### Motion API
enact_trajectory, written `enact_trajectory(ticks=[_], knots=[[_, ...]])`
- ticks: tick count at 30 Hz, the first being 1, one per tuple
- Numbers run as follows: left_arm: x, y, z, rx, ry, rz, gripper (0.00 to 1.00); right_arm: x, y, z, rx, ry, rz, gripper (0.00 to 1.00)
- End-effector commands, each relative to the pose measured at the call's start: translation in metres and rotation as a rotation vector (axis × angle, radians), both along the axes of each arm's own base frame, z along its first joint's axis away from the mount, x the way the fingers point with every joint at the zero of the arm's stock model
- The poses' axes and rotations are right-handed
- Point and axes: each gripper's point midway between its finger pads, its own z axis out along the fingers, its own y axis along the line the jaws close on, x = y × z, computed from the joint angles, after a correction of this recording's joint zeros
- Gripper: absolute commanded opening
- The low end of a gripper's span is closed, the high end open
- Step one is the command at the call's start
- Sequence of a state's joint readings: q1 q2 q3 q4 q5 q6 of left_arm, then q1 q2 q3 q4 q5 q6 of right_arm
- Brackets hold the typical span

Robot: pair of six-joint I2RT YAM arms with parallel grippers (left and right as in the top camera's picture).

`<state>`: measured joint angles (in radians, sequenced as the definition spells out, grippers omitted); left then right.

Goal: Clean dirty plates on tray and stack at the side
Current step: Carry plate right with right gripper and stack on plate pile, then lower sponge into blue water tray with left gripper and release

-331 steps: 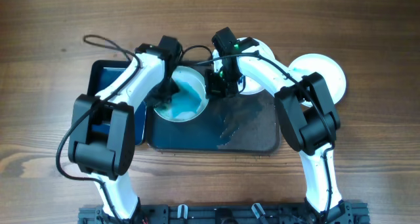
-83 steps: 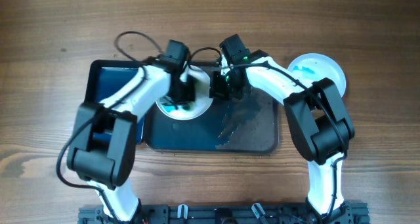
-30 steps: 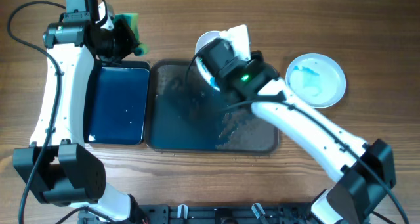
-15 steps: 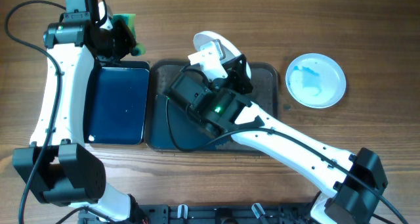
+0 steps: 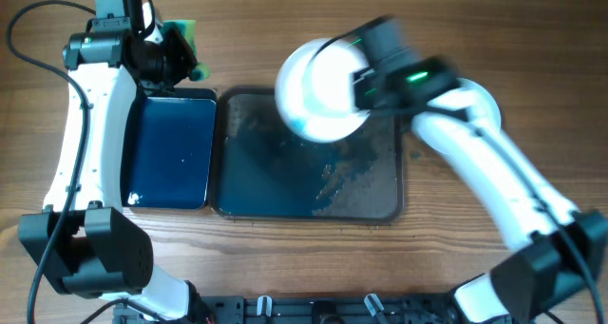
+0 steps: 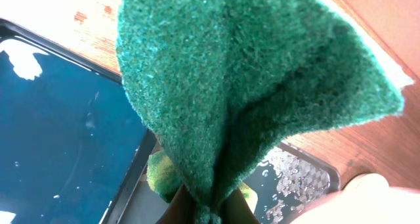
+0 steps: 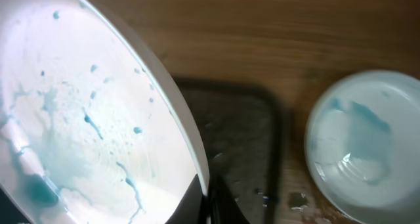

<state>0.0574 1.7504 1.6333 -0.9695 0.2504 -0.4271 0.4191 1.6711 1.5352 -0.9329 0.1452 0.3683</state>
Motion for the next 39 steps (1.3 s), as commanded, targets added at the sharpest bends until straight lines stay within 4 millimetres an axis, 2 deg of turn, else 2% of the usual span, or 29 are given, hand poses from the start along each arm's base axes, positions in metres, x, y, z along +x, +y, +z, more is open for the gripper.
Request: enact_trajectory(ticks=[1, 3, 5, 7, 10, 16, 19, 20, 21, 22, 23, 24, 27, 30, 32, 35, 39], knots=[[0.002, 0.002, 0.0, 0.03, -0.006, -0.008, 0.04, 0.012, -0.074, 0.038, 0.22, -0.025, -0.259, 0.04], [0.002, 0.003, -0.001, 0.035, -0.006, -0.005, 0.04, 0.014, -0.138, 0.029, 0.223, -0.004, -0.441, 0.04], [0.002, 0.009, -0.002, 0.068, -0.004, 0.012, 0.04, 0.008, -0.186, 0.008, 0.224, 0.036, -0.585, 0.04], [0.001, 0.013, -0.003, 0.089, 0.003, 0.023, 0.04, -0.004, -0.222, -0.019, 0.216, 0.098, -0.686, 0.04], [-0.002, 0.02, -0.006, 0.127, 0.022, 0.042, 0.04, -0.027, -0.252, -0.067, 0.21, 0.219, -0.789, 0.04], [-0.002, 0.034, -0.007, 0.199, 0.026, 0.079, 0.04, -0.047, -0.247, -0.128, 0.199, 0.322, -0.799, 0.04], [-0.003, 0.039, -0.008, 0.232, 0.03, 0.079, 0.04, -0.052, -0.247, -0.141, 0.189, 0.345, -0.803, 0.05], [-0.004, 0.041, -0.008, 0.238, 0.032, 0.082, 0.04, -0.052, -0.247, -0.141, 0.188, 0.343, -0.801, 0.12], [-0.004, 0.041, -0.008, 0.243, 0.035, 0.084, 0.04, -0.051, -0.247, -0.14, 0.189, 0.34, -0.799, 0.24], [-0.006, 0.042, -0.009, 0.248, 0.043, 0.086, 0.04, -0.048, -0.244, -0.138, 0.213, 0.336, -0.79, 0.46], [-0.009, 0.043, -0.01, 0.252, 0.055, 0.086, 0.04, -0.045, -0.235, -0.134, 0.258, 0.345, -0.753, 0.47], [-0.012, 0.044, -0.012, 0.262, 0.069, 0.086, 0.04, -0.041, -0.228, -0.129, 0.293, 0.347, -0.718, 0.48], [-0.023, 0.049, -0.016, 0.329, 0.109, 0.004, 0.04, -0.023, -0.209, -0.097, 0.389, 0.32, -0.609, 0.48], [-0.029, 0.049, -0.021, 0.378, 0.128, -0.114, 0.04, -0.002, -0.194, -0.066, 0.402, 0.243, -0.508, 0.5], [-0.036, 0.05, -0.032, 0.4, 0.16, -0.174, 0.04, 0.01, -0.182, -0.048, 0.39, 0.194, -0.445, 0.51], [-0.056, 0.058, -0.061, 0.427, 0.248, -0.179, 0.04, 0.024, -0.159, -0.037, 0.363, 0.148, -0.37, 0.52], [-0.078, 0.065, -0.103, 0.417, 0.327, -0.171, 0.04, 0.028, -0.139, -0.038, 0.297, 0.133, -0.324, 0.52]])
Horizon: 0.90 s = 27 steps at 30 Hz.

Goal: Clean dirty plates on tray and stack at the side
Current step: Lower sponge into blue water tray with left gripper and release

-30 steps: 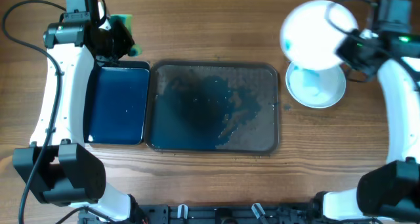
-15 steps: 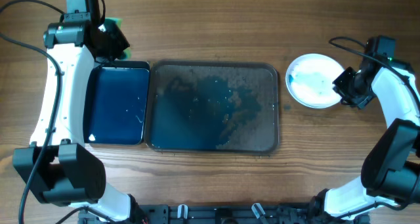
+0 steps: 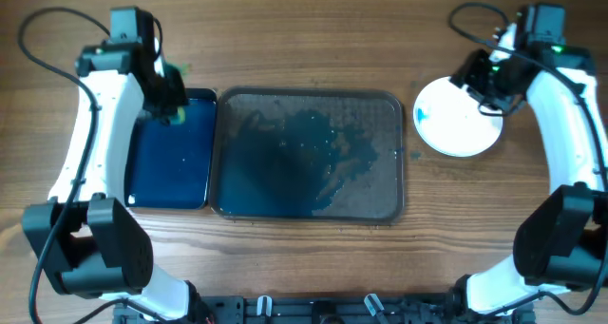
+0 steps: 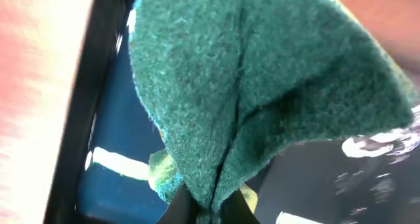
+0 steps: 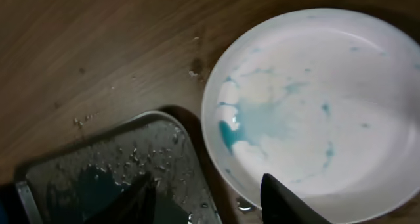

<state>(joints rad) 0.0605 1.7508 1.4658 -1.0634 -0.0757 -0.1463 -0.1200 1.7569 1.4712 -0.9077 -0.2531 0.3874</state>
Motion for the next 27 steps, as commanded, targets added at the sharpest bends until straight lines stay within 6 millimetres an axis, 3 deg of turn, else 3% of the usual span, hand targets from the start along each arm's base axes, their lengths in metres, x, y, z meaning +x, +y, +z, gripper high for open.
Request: enact_trajectory(ticks=[1, 6, 7, 9, 10, 11, 15, 18, 20, 23, 27], knots=[[-0.023, 0.013, -0.045, 0.032, 0.079, -0.009, 0.04, 0.005, 0.017, 0.012, -0.069, -0.044, 0.063, 0.53], [-0.05, 0.034, -0.09, 0.117, 0.128, 0.029, 0.06, 0.004, 0.032, 0.011, -0.101, -0.044, 0.126, 0.53], [-0.056, 0.041, -0.095, 0.15, 0.139, 0.039, 0.12, 0.004, 0.034, 0.011, -0.103, -0.045, 0.13, 0.53], [-0.058, 0.042, -0.1, 0.154, 0.138, 0.043, 0.39, 0.004, 0.034, 0.011, -0.112, -0.048, 0.131, 0.53], [-0.058, 0.042, -0.1, 0.154, 0.136, 0.046, 0.59, 0.004, 0.033, 0.011, -0.115, -0.047, 0.129, 0.53], [-0.055, 0.042, -0.099, 0.155, 0.124, 0.047, 1.0, 0.004, 0.033, 0.011, -0.118, -0.047, 0.128, 0.53], [-0.042, 0.032, -0.085, 0.096, 0.081, 0.069, 1.0, 0.005, 0.033, 0.013, -0.121, -0.052, 0.133, 0.53], [-0.016, 0.007, -0.042, -0.047, -0.031, 0.033, 1.0, 0.004, 0.028, 0.026, -0.164, -0.082, 0.159, 0.53], [0.006, -0.014, 0.001, -0.162, -0.166, -0.009, 1.0, 0.004, 0.02, 0.045, -0.213, -0.114, 0.135, 0.54], [0.018, -0.032, 0.048, -0.252, -0.308, -0.062, 1.0, 0.003, 0.012, 0.085, -0.258, -0.197, 0.108, 0.54], [0.016, -0.032, 0.061, -0.247, -0.344, -0.068, 1.0, -0.009, 0.01, 0.165, -0.311, -0.397, 0.123, 0.6]])
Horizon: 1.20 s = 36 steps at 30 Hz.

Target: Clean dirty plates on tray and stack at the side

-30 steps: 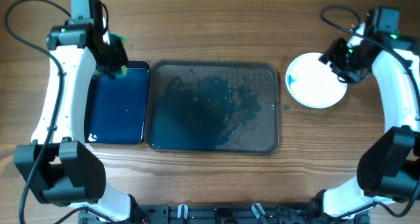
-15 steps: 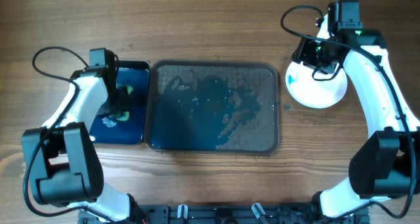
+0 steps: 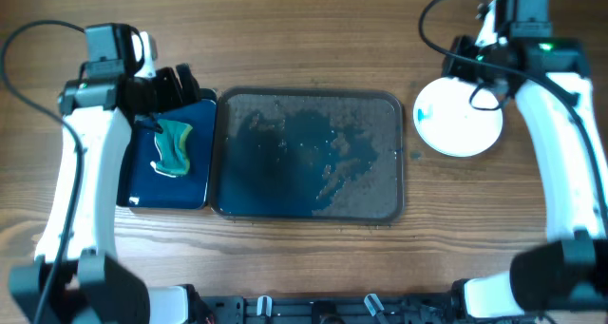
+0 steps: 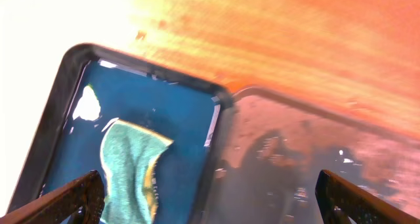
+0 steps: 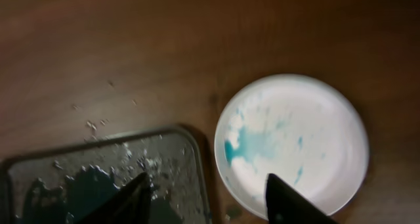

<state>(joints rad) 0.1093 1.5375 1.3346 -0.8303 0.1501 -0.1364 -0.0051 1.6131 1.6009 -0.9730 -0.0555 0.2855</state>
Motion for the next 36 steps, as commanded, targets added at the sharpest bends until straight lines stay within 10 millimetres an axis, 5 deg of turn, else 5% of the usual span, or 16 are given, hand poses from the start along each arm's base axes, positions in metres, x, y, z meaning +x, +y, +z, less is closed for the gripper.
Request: enact_trajectory(ticks=[1, 3, 4, 11, 16, 26, 32, 36], knots=[[-0.001, -0.013, 0.006, -0.063, -0.015, -0.032, 1.0, -0.017, -0.004, 0.092, -0.068, -0.239, 0.026, 0.63], [-0.001, -0.013, 0.006, -0.063, -0.014, -0.032, 1.0, -0.033, -0.001, 0.123, -0.057, -0.326, 0.034, 0.71], [-0.001, -0.013, 0.006, -0.063, -0.013, -0.032, 1.0, -0.045, 0.004, 0.14, -0.038, -0.374, 0.05, 1.0], [-0.001, -0.013, 0.006, -0.063, -0.014, -0.032, 1.0, -0.096, 0.017, 0.193, 0.12, -0.52, 0.009, 1.0], [-0.001, -0.013, 0.006, -0.063, -0.013, -0.032, 1.0, -0.104, 0.006, 0.19, 0.055, -0.508, -0.015, 1.0], [-0.001, -0.013, 0.006, -0.063, -0.014, -0.032, 1.0, -0.085, 0.008, 0.174, 0.04, -0.506, -0.005, 1.0], [-0.001, -0.013, 0.006, -0.063, -0.013, -0.032, 1.0, -0.084, 0.017, 0.164, -0.139, -0.74, 0.198, 1.0], [-0.001, -0.013, 0.006, -0.063, -0.014, -0.032, 1.0, -0.107, 0.034, 0.13, -0.422, -0.956, 0.463, 1.0]])
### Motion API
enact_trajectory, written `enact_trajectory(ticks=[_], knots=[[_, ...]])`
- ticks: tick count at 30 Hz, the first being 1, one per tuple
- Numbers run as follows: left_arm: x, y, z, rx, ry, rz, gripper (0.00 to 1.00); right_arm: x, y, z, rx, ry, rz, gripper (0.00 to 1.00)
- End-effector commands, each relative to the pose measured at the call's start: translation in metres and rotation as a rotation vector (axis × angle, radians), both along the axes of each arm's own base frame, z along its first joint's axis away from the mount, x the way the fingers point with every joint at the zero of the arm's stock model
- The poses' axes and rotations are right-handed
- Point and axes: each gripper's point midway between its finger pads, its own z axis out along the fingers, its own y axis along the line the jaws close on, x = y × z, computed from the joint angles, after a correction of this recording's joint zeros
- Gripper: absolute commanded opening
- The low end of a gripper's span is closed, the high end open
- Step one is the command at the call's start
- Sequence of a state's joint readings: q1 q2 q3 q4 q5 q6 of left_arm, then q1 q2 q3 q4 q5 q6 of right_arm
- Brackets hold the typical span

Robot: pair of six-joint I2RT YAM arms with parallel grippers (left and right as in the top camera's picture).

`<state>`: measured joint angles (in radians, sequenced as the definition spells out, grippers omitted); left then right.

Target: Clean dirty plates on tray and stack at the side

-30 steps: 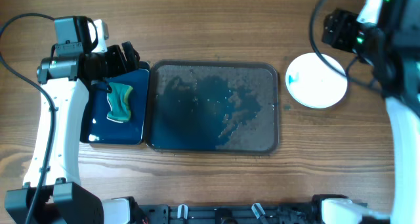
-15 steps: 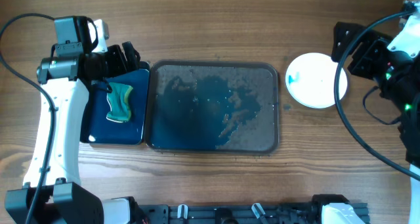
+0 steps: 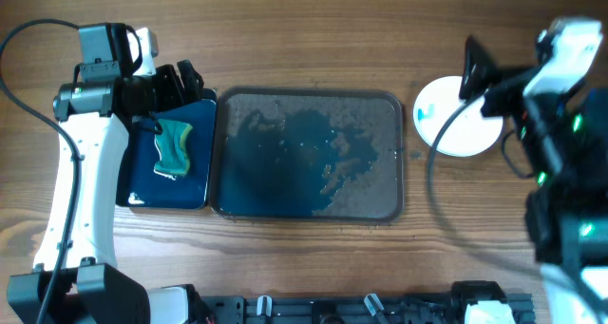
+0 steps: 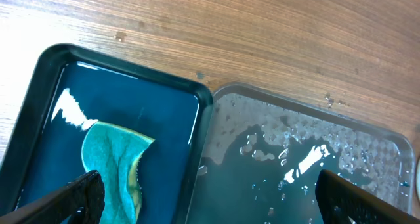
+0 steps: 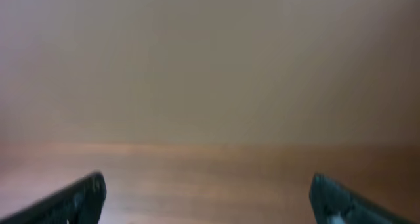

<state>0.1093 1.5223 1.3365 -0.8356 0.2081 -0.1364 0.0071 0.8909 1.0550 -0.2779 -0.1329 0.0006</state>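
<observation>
A white plate [image 3: 454,123] with faint blue smears lies on the wooden table, right of the large dark tray [image 3: 391,196]. That tray is wet and carries no plate. The green sponge [image 3: 174,145] lies in the small blue tray [image 3: 142,186]; it also shows as the sponge [image 4: 111,168] in the left wrist view. My left gripper [image 3: 176,81] hovers open at the blue tray's far edge, above the sponge. My right gripper [image 3: 483,80] is raised high beside the plate, open and empty. Its wrist view shows only blurred wood between the fingertips [image 5: 84,196].
Blue water fills the small tray [image 4: 46,99]. Puddles and droplets cover the large tray [image 4: 295,171]. Black cables loop behind both arms. The rig's dark frame [image 3: 313,310] runs along the table's near edge.
My right arm has risen and swung to the right, and the plate has left its wrist view. The left arm, the sponge and the plate are where they were.
First my right gripper held a white plate over the large tray while my left was shut on the sponge. Then the plate lay on the table at the right, with the right gripper open. Later the sponge lay in the blue tray, released. Now both grippers are open.
</observation>
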Motion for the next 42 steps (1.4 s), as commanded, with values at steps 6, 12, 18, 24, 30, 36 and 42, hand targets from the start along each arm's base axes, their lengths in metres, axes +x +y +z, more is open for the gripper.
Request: enact_trajectory(ticks=[6, 12, 18, 24, 30, 36, 42], knots=[[0.001, -0.003, -0.001, -0.015, 0.004, -0.002, 1.0, -0.062, 0.02, -0.104, -0.259, -0.183, 0.128, 1.0], [0.001, -0.003, -0.001, -0.015, 0.004, -0.002, 1.0, -0.082, 0.019, -0.163, -0.174, -0.227, 0.115, 1.0], [0.001, -0.003, -0.001, -0.015, 0.004, -0.002, 1.0, -0.085, 0.013, -0.202, -0.016, -0.171, 0.078, 1.0], [0.001, -0.003, -0.001, -0.015, 0.004, -0.002, 1.0, -0.086, 0.013, -0.211, 0.005, -0.131, 0.078, 1.0], [0.001, -0.003, -0.001, -0.015, 0.004, -0.002, 1.0, -0.085, 0.013, -0.216, 0.005, -0.111, 0.077, 1.0], [0.001, -0.003, -0.001, -0.015, 0.004, -0.002, 1.0, -0.085, 0.013, -0.216, 0.005, -0.111, 0.078, 1.0], [0.001, -0.003, -0.001, -0.014, 0.005, -0.002, 1.0, -0.085, 0.013, -0.216, 0.005, -0.111, 0.077, 1.0]])
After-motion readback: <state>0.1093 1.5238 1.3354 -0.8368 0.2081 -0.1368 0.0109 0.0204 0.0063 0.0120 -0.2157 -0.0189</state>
